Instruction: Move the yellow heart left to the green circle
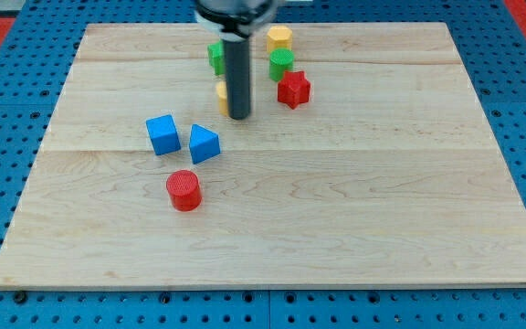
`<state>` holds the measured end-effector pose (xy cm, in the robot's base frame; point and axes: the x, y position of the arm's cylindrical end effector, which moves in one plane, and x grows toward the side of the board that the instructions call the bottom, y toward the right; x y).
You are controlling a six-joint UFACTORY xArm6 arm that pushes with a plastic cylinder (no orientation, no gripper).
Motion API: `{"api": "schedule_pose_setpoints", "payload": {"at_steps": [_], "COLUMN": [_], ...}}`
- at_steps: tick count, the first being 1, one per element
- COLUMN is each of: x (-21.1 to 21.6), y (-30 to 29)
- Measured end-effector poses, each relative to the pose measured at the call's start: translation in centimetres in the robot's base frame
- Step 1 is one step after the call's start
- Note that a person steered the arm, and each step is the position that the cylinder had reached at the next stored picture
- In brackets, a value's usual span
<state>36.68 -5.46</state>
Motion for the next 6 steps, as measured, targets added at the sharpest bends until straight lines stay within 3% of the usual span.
{"api": "schedule_pose_setpoints", "payload": {"at_steps": [1,2,3,4,6], "x": [-4.1,-1.8,-3.7,-3.9,-7.1], "y": [0.6,-0.8,-9.0,0.6,-2.4]}}
